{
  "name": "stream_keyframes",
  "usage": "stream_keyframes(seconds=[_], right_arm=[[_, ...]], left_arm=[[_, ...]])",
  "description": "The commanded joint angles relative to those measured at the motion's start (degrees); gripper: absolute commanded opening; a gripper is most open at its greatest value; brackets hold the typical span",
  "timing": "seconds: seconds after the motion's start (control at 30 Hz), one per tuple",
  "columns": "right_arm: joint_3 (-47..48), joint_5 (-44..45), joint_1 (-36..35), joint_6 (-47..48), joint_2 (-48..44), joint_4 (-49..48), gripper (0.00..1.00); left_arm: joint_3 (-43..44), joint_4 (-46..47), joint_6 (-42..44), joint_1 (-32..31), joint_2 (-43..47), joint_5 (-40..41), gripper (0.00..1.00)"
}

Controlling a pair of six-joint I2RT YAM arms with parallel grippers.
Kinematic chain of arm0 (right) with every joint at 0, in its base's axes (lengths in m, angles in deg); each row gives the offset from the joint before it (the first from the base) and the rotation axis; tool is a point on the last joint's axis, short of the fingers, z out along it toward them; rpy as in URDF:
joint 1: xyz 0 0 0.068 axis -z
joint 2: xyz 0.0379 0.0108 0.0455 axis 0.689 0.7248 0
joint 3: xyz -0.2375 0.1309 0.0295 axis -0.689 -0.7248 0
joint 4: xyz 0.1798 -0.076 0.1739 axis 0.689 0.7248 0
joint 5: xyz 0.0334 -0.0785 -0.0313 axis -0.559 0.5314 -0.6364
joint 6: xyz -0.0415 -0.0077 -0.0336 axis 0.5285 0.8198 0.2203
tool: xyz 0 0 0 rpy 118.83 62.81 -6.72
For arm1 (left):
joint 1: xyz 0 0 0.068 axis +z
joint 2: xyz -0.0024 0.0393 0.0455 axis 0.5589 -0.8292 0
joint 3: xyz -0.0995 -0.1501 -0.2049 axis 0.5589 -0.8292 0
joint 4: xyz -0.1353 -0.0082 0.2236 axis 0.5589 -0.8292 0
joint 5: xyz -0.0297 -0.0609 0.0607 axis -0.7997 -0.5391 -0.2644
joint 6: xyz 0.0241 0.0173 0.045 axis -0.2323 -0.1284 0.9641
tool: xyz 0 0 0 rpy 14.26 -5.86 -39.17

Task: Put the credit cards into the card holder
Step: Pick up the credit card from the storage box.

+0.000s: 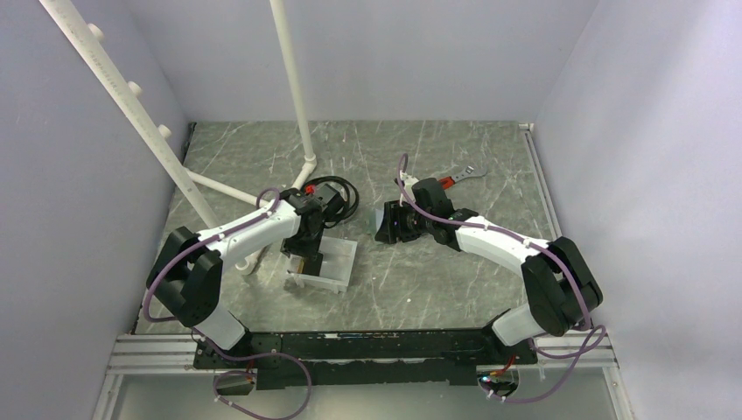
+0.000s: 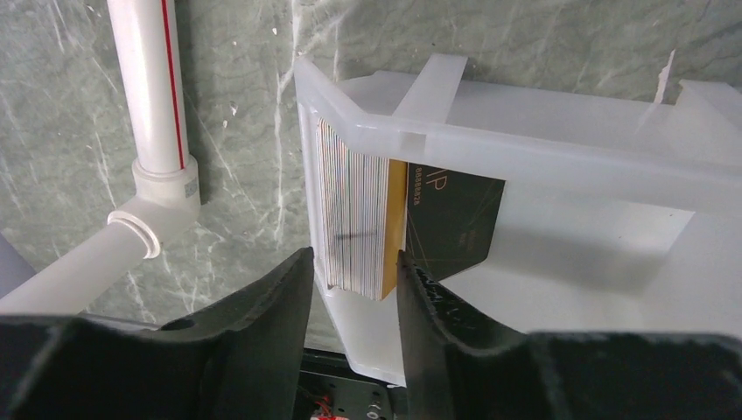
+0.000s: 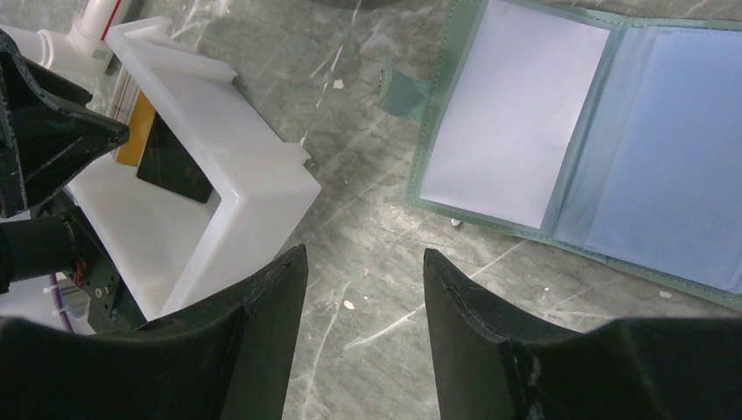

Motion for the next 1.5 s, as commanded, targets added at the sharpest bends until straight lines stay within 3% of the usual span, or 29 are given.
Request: stream_keyframes(seconds=[0.0,0.1,0.27,0.57,0.83,1.03,1.1,1.17,1.2,1.47], right_arm=[[-0.06,-0.44,0.10,-0.22,0.24,-2.42,0.54],[-0.07,-0.45,0.11,-0.22,0.35,-2.59,0.54],[0.10,-1.14,0.10,-0.39,0.86,-3.14,0.54],[-0.55,-1.25,0.21,-0.44,0.10,-3.28,0.54],[-0.93,-1.41,0.19,-0.75,0.21,-3.79,0.54],[-1.07,-1.41,0.19,-0.92,0.22,-3.84,0.54],[-1.14,-1.49,0.18,-0.92,0.28,-3.98,0.54],[-1.13,-1.56,0.14,-0.92,0.48,-3.83,0.54],[-1.19,-1.58,0.16,-0.92,0.58,-3.87,0.54],[-0.99,-2.54,0.16,-1.45,1.26,-4.64,0.54]], left_arm=[[1.45,0.34,-0.40,-0.22,2.41,-0.56,0.55],[1.35,1.11,-0.20,-0.37,1.62,-0.57,0.78],[1.40,2.83,-0.70,-1.03,-2.88,-0.99,0.99],[-0.73,4.47,-1.42,-1.21,-7.48,0.42,0.99],[0.24,1.66,-2.81,-2.11,-5.91,5.04,0.65],[0.50,1.70,-2.85,-2.48,-3.04,3.95,0.58],[0.81,0.78,-2.95,-2.57,-2.70,4.24,0.60],[1.19,-0.07,-2.95,-2.64,-2.24,4.64,0.76],[1.30,-0.38,-2.92,-2.73,-2.08,4.73,0.79],[0.52,-0.63,-2.81,-2.78,-1.90,5.16,0.81]])
